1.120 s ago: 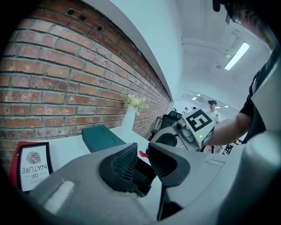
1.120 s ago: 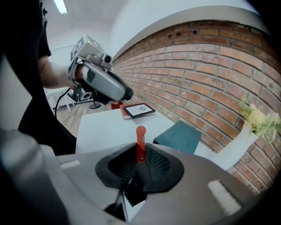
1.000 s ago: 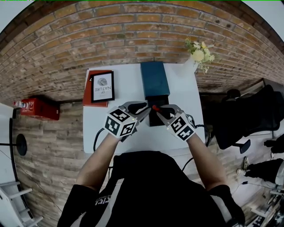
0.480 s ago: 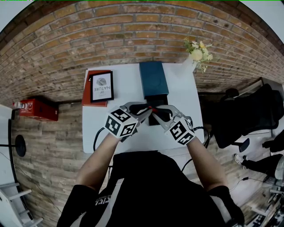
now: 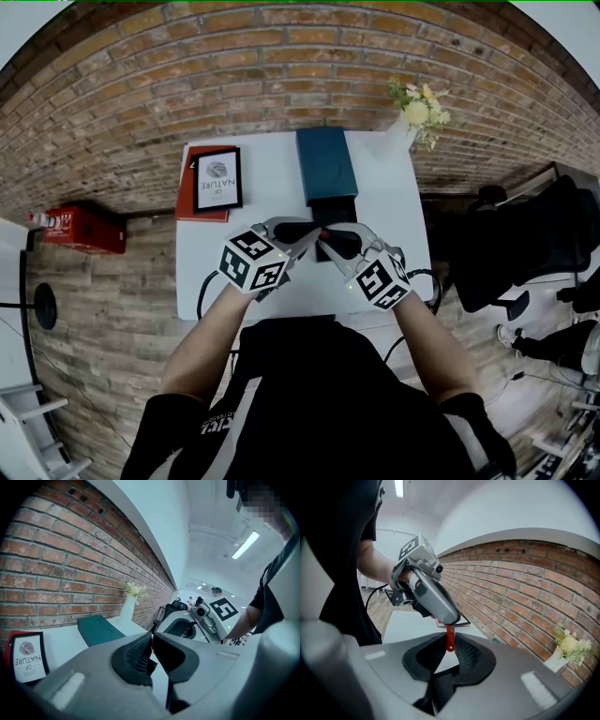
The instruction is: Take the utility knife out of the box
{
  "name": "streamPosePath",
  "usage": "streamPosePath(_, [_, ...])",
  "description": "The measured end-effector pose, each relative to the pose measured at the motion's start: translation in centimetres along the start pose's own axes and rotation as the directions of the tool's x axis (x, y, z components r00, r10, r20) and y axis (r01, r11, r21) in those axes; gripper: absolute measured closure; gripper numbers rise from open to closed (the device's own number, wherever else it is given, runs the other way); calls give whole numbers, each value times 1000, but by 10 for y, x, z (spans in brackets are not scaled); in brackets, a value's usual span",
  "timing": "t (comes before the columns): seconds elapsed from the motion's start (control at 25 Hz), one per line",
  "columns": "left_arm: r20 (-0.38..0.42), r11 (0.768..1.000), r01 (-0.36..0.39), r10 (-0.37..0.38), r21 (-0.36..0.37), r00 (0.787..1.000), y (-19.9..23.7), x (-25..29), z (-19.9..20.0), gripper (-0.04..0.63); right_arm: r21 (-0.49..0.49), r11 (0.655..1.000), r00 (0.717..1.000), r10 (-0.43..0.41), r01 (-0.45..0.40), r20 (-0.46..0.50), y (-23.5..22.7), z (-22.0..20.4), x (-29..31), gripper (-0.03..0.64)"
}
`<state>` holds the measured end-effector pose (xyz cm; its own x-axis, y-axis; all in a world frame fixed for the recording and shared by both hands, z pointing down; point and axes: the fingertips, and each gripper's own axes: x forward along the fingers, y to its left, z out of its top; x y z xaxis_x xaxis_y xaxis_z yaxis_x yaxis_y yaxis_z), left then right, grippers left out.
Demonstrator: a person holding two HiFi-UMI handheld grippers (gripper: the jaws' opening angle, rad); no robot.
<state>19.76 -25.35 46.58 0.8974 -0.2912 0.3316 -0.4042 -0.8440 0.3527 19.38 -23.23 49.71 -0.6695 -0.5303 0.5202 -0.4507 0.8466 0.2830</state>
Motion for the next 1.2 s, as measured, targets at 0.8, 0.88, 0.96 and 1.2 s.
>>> streamPosePath(0.8, [93,991,-127,122,44,988,0,-5,40,580,132,988,989,-97,81,115,-47,-3,-49,584])
streamPosePath(0.88, [105,987,-149,143,53,984,0,-8,46,580,149,984,985,-113,93,129,-56,-3,-57,596])
streamPosePath(0.96, [120,983,-174,166,58,979,-1,-11,52,580,170,980,981,-127,102,145,-65,-4,-65,601])
streamPosePath(1.2, [145,964,-252,239,81,960,5,-25,74,580,217,968,966,-168,124,197,-94,1,-84,615])
